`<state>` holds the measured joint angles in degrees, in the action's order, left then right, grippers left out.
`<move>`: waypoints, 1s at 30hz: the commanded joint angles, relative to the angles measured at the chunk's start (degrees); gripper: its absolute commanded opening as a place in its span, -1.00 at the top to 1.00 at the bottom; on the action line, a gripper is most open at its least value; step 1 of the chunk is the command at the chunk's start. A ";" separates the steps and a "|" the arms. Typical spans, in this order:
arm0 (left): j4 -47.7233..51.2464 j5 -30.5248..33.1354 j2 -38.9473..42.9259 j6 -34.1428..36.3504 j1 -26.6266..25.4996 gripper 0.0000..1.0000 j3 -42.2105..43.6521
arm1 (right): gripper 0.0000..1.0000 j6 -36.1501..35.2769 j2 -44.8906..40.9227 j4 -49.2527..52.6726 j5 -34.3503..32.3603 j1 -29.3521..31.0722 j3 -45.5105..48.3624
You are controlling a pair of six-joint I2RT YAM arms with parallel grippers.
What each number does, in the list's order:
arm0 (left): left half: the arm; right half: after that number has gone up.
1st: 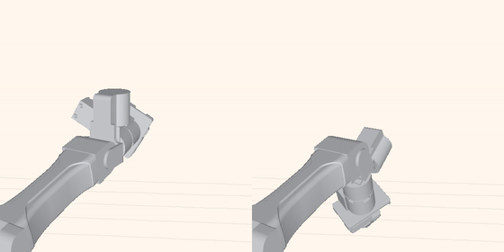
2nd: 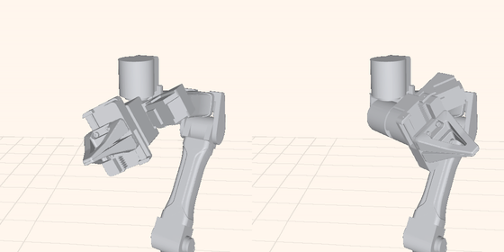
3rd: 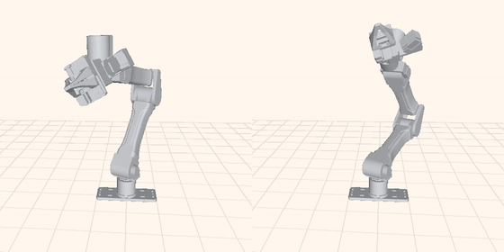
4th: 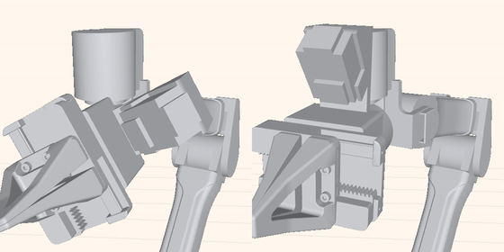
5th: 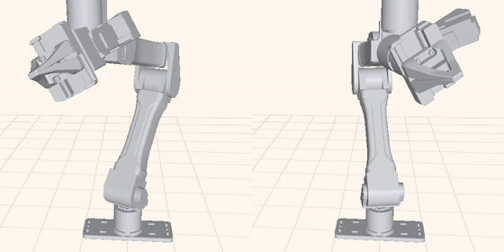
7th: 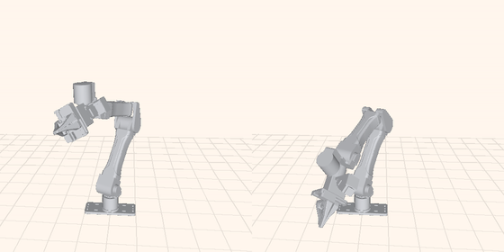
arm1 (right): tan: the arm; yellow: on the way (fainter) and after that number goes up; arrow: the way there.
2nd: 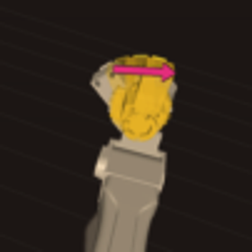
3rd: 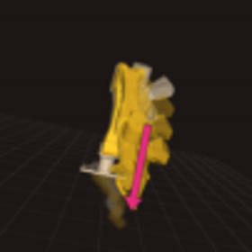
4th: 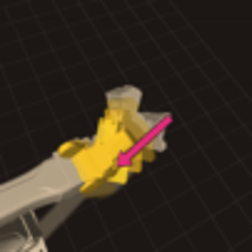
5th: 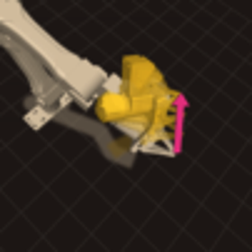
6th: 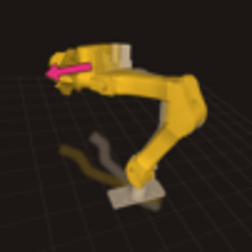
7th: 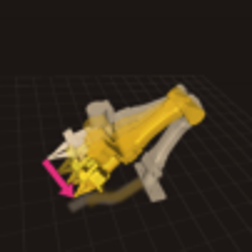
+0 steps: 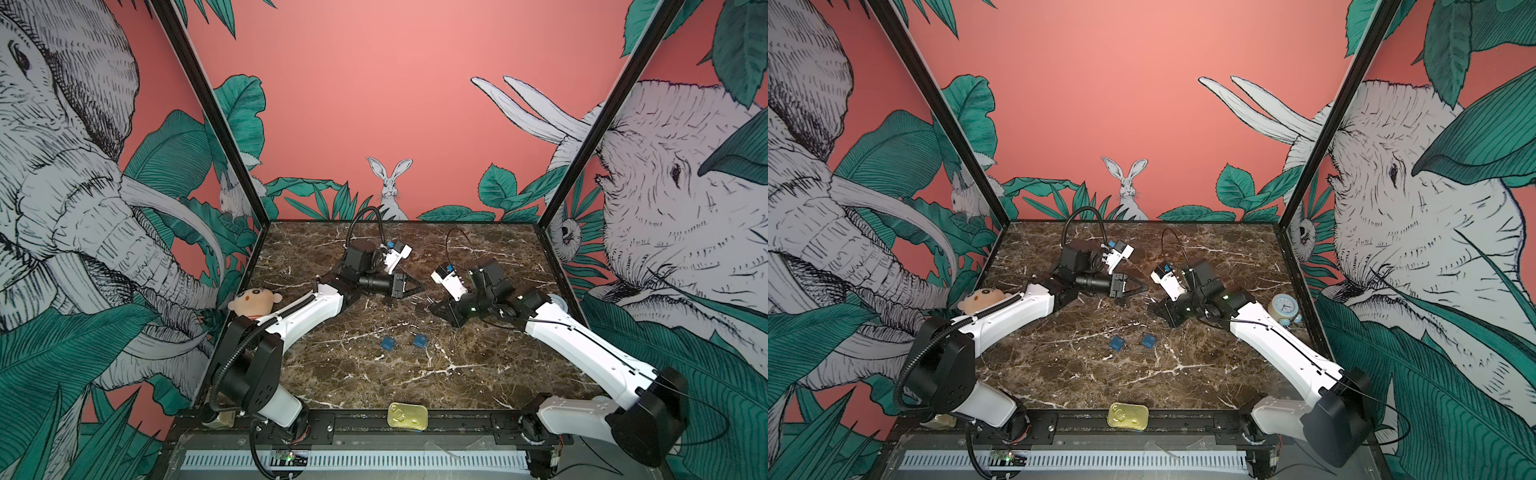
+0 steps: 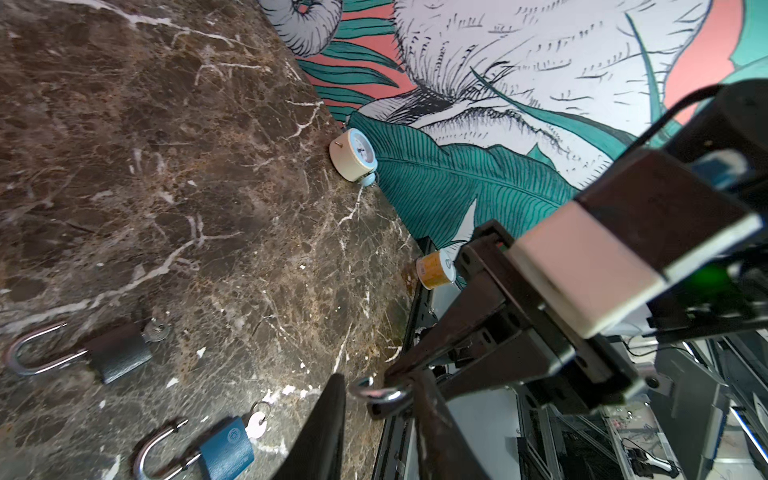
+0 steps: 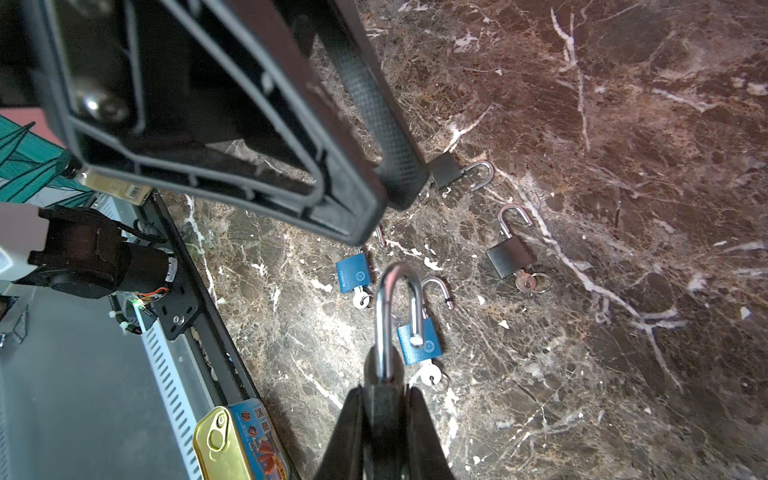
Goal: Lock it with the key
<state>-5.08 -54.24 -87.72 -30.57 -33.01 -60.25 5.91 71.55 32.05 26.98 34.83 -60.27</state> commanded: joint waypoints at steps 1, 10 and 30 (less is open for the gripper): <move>-4.93 -4.10 1.44 -2.01 -0.17 0.36 0.56 | 1.00 -0.07 0.50 -0.87 3.79 -0.41 -1.93; -6.46 -6.58 -0.78 -2.99 -0.51 0.34 0.85 | 1.00 1.16 0.82 -2.08 7.03 -1.60 -2.09; 0.62 -7.03 0.30 2.58 -0.73 0.49 1.64 | 1.00 1.85 2.13 -1.55 9.68 -2.40 -3.88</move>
<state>-6.46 -60.31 -89.36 -30.11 -33.45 -59.46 7.51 73.47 31.99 35.42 32.82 -62.13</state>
